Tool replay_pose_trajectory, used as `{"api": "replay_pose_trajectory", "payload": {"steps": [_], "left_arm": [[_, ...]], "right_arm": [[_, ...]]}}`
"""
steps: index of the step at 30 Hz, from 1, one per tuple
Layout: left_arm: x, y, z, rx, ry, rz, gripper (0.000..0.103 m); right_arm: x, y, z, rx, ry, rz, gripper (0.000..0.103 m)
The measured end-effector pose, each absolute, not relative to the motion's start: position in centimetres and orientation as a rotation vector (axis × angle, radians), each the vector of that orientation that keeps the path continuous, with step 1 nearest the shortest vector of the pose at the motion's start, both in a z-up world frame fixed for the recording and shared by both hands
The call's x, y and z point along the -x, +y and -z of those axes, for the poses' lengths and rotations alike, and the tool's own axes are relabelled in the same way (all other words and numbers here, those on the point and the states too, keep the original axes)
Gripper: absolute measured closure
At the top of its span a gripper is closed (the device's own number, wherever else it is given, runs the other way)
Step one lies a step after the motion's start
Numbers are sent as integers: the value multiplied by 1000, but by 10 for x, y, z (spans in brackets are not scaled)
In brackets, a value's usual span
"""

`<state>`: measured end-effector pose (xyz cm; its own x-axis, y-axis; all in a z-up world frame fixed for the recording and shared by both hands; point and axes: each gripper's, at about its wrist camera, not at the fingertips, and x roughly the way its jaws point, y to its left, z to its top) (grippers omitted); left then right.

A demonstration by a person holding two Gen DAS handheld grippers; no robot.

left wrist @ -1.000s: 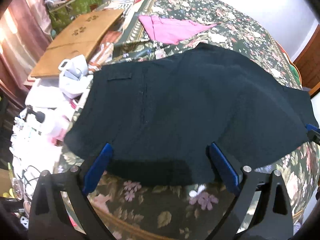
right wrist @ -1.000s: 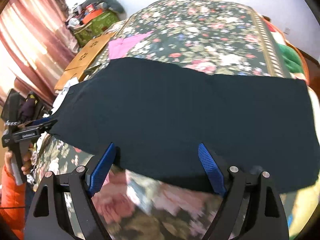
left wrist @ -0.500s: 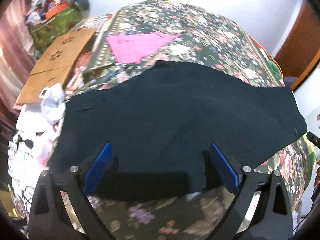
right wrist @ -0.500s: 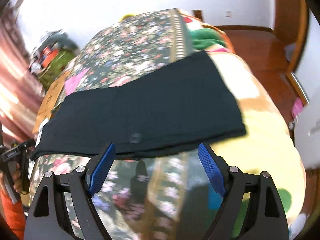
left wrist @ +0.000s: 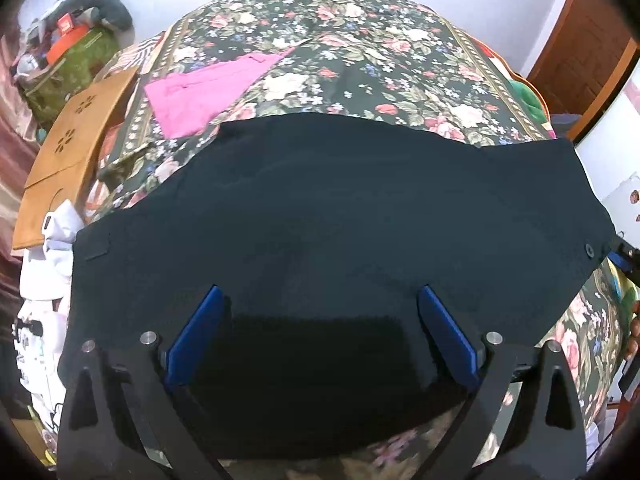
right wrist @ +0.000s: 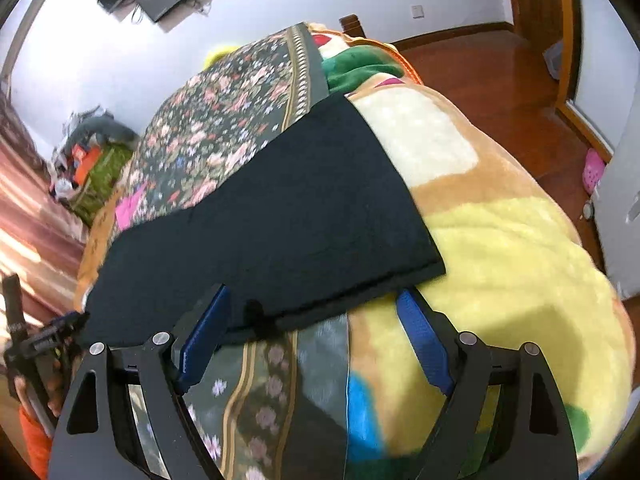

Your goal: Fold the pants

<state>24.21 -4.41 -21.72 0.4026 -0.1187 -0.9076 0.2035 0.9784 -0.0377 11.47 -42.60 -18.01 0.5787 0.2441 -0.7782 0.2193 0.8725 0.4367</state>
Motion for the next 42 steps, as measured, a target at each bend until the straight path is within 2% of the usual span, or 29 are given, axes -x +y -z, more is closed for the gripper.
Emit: {"api": "replay_pose_trajectory", "payload": {"steps": [1,3,5,6,8,13,25,42], "left_arm": [[-243,-47,217,-84,1139,208,4],[-245,-53,218,-84,1141,217,4],[-248,-58,220,-84,1142,222,4],[-249,-59,220,-86,1141,223,4],[-251,-62,219,-87,1139,223,4],[-254,-66,220,-89,1145,229,4],[-250,-68,210,-118,1097,225,4],[-229,0,175,4,988,138,4]], "right_arm": [[-116,-428,180,-538,955,-13,22],[-119,-430,180,-529,941,6,31],[-122,-434,180,-521,930,33,52],[-123,-438,180,-524,923,42,58],[-124,-445,179,-535,912,51,90],[-122,-451,170,-482,869,37,93],[-127,-452,130,-434,783,63,94],[-190,-332,41,-331,630,-261,94]]}}
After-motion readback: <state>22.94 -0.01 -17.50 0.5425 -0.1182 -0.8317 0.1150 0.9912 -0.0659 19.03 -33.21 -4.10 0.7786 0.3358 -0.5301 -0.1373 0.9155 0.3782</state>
